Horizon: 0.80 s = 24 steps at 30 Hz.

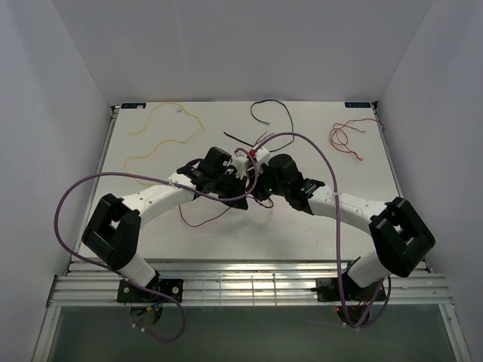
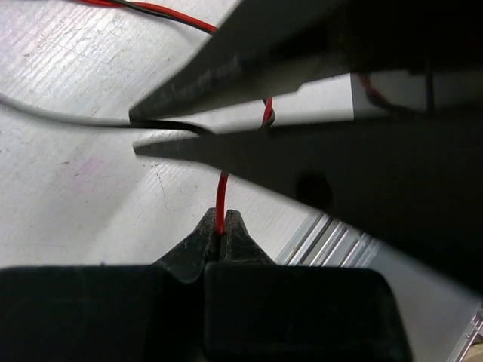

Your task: Untangle the cables

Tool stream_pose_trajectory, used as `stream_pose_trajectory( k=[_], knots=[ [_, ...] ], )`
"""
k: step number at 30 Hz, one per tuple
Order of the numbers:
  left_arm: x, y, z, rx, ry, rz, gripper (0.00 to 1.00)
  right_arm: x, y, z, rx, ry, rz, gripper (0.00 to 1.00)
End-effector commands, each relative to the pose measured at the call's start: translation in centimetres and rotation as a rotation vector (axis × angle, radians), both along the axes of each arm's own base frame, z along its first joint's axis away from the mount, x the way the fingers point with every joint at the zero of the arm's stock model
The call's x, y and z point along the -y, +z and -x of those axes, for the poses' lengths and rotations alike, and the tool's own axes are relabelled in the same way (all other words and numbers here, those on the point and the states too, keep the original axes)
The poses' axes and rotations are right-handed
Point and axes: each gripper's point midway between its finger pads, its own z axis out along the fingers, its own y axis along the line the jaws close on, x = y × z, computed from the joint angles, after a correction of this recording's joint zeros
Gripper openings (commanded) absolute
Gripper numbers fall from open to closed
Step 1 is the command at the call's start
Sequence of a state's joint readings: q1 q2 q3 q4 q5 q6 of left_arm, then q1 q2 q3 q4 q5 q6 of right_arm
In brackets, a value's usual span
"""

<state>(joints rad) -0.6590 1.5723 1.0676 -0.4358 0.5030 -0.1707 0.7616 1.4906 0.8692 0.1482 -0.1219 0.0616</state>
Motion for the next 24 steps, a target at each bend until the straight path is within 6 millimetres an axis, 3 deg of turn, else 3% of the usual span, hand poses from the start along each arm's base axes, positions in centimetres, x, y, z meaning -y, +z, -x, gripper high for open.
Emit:
stream_pose_trajectory(
  k=[1,4,7,8,10,11,12,16,17,22,24],
  knots=[
    [0.1,2.5,-0.2,0.076,0.008,0.047,0.00,-0.1,-0.4,0.1,-0.088,-0.058,-0.010,0.08],
    [-0.1,2.6,-0.3,0.085,0.022,0.042,0.00,0.3,-0.7,-0.1,-0.107,-0.114,-0.023,0.08],
    [-0.6,2.9,-0.9,0.110,0.075,0.025,0.00,2.9,-0.7,-2.5,-0.026,-0.296,0.024,0.08],
    [-0.8,3.1,-1.3,0.124,0.100,0.017,0.00,4.2,-0.2,-3.4,0.023,-0.361,0.057,0.08],
    [-1.6,4.1,-2.5,0.168,0.189,-0.002,0.00,9.2,0.9,-6.5,0.154,-0.605,0.161,0.08],
    [-1.9,4.7,-3.2,0.185,0.232,-0.009,0.00,11.1,1.8,-7.4,0.206,-0.676,0.199,0.08],
    [-2.7,5.5,-3.9,0.221,0.291,-0.029,0.00,14.5,3.4,-9.1,0.259,-0.817,0.232,0.08],
    [-4.8,10.3,-6.3,0.348,0.475,-0.023,0.00,21.2,8.2,-11.9,0.376,-1.020,0.266,0.08],
    [-6.2,11.9,-7.6,0.402,0.583,-0.037,0.00,22.6,9.6,-12.1,0.409,-1.073,0.257,0.08],
    [-9.9,17.1,-9.2,0.537,0.797,-0.043,0.00,29.3,15.6,-13.2,0.558,-1.225,0.314,0.08],
    [-11.7,19.2,-9.9,0.593,0.889,-0.062,0.00,30.8,17.4,-13.1,0.588,-1.256,0.302,0.08]
  ],
)
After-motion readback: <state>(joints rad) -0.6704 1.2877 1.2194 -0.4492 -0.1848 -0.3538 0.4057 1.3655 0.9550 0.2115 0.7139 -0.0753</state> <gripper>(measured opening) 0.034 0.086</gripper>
